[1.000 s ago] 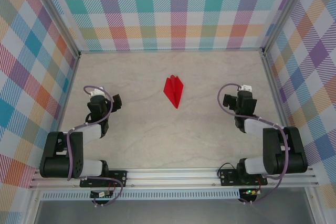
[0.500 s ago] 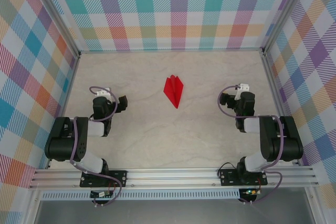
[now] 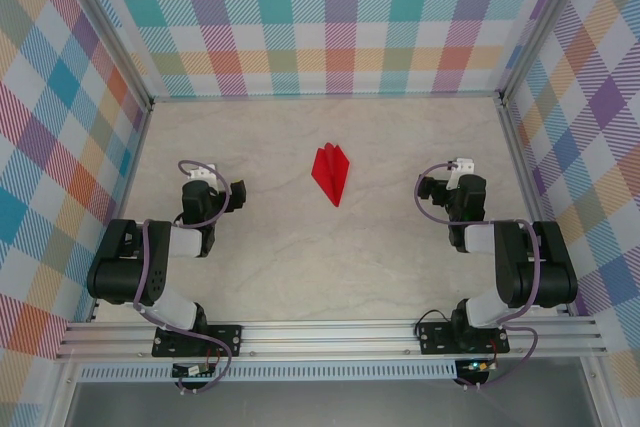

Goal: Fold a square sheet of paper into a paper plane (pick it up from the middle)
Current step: Reset both arms

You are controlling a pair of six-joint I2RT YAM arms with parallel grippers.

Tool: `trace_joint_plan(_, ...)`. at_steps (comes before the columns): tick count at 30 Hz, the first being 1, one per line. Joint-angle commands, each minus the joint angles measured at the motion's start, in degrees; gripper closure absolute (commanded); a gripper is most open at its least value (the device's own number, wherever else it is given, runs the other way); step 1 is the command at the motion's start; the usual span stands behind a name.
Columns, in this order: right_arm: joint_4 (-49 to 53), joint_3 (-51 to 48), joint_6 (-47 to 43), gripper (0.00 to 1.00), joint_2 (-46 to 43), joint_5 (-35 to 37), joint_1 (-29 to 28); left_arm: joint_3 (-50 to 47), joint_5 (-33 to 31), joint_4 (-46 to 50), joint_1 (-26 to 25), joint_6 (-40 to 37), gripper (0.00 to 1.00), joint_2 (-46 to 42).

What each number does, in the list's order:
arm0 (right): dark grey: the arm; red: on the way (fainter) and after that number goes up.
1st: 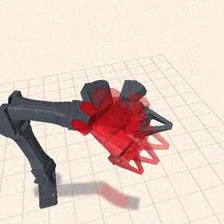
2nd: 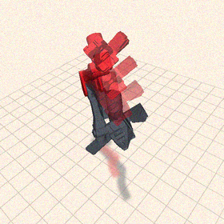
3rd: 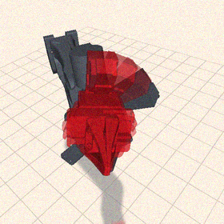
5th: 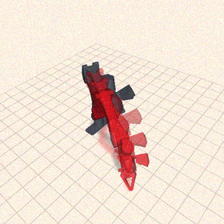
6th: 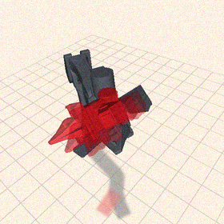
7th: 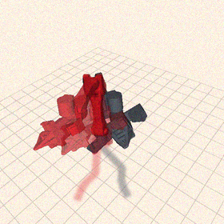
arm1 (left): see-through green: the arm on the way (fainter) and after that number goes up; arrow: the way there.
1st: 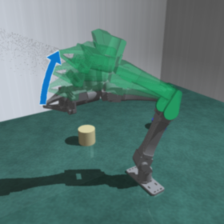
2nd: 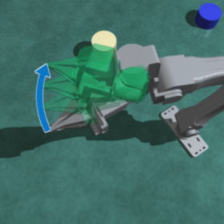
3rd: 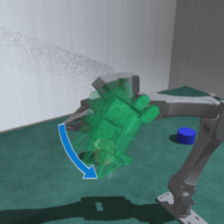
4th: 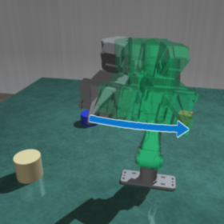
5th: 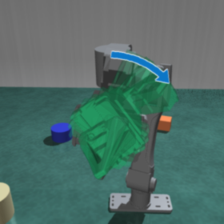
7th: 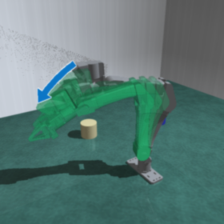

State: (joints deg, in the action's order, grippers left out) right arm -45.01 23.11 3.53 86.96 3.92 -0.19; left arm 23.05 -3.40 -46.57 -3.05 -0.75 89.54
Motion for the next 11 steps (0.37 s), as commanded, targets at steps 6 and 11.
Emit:
trace_joint_plan(6,-2.53,-0.26,-1.08,0.0,0.32,-1.07,0.01,1.67,-0.45,1.06,-0.72,-1.25,0.0,0.53)
trace_joint_plan(11,-2.78,-0.47,-1.32,0.0,0.22,-1.78,0.01,1.54,-0.45,0.75,-0.72,-1.26,0.0,0.43)
